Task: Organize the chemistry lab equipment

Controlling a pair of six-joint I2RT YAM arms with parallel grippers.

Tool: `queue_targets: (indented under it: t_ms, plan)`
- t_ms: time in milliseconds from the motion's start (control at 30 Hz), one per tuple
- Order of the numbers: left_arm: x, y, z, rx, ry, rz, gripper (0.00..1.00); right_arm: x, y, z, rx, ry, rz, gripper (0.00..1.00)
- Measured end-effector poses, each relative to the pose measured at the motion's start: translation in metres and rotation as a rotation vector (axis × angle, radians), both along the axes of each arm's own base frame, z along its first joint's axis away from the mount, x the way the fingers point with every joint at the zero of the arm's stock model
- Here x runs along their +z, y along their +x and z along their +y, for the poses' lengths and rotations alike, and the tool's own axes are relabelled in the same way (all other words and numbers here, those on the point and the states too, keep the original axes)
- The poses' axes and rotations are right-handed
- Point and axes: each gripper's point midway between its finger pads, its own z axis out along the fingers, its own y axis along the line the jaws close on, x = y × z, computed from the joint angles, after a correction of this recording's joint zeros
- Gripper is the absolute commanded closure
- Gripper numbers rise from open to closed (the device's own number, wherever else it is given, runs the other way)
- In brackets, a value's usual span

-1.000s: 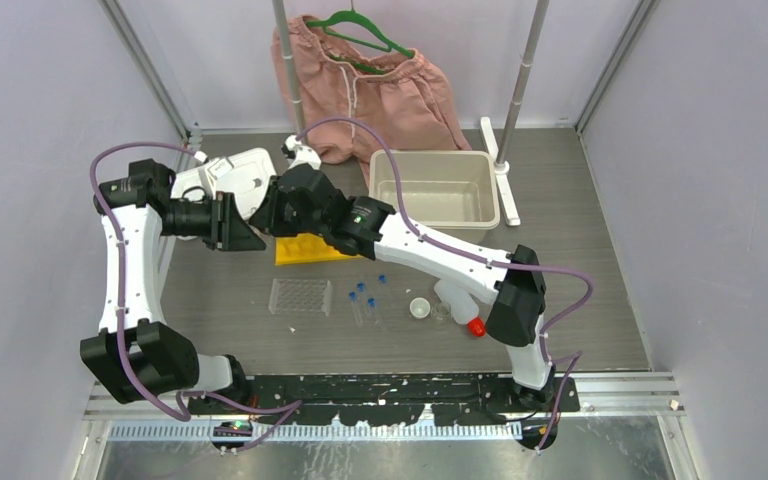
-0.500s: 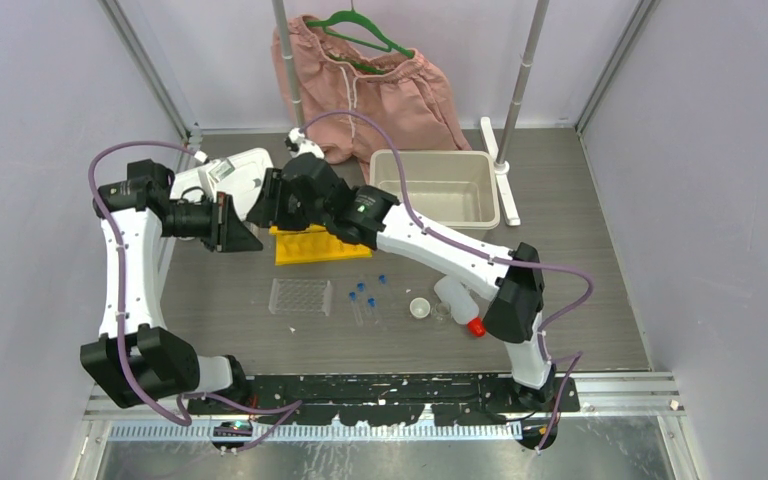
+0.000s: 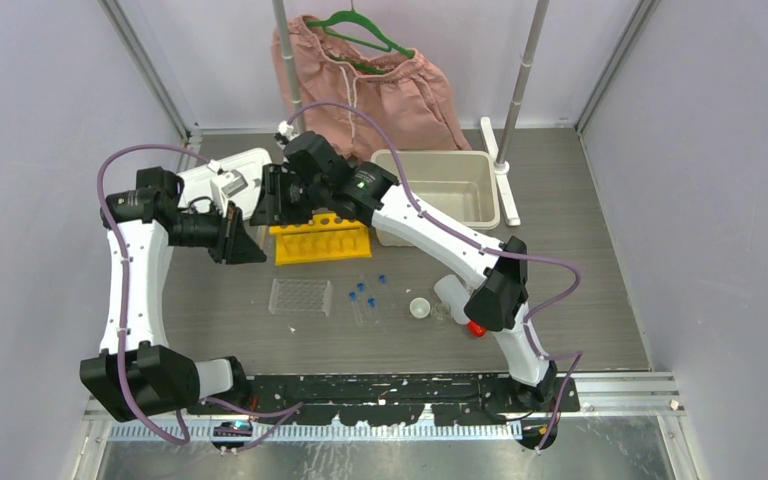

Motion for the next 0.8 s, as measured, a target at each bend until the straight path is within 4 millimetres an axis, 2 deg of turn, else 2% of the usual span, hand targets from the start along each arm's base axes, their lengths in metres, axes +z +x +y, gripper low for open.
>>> queue_targets:
  t_ms: [200,433,500,533,567,633,667,700,800]
  plan:
    - [0.001,0.001,0.001,-0.003,0.018,-0.032,1.00,-0.012,-0.009,-0.003,0.035,-0.041,0.025,0.62]
    - [0.000,0.002,0.001,-0.007,0.026,-0.037,1.00,-0.011,-0.012,-0.003,0.054,-0.043,0.026,0.80]
    - [-0.001,0.002,0.001,-0.007,0.026,-0.036,0.96,-0.012,-0.013,-0.003,0.056,-0.047,0.024,0.84]
    - [-0.002,0.002,0.001,-0.007,0.026,-0.036,0.86,-0.012,-0.013,-0.003,0.057,-0.049,0.023,0.85]
    - [-0.002,0.003,0.001,-0.007,0.026,-0.036,0.68,-0.013,-0.012,-0.004,0.058,-0.051,0.020,0.86]
    - [-0.003,0.003,0.001,-0.006,0.026,-0.036,0.25,-0.013,-0.012,-0.004,0.057,-0.054,0.017,0.88]
    - [-0.003,0.004,0.002,-0.005,0.030,-0.039,0.08,-0.014,-0.011,-0.004,0.054,-0.057,0.010,0.89]
    - [-0.004,0.004,0.002,0.000,0.032,-0.036,0.01,-0.014,-0.010,-0.005,0.052,-0.061,0.004,0.89]
    - [-0.006,0.007,0.004,0.032,0.041,-0.013,0.00,-0.018,-0.001,-0.010,0.028,-0.095,-0.041,0.91]
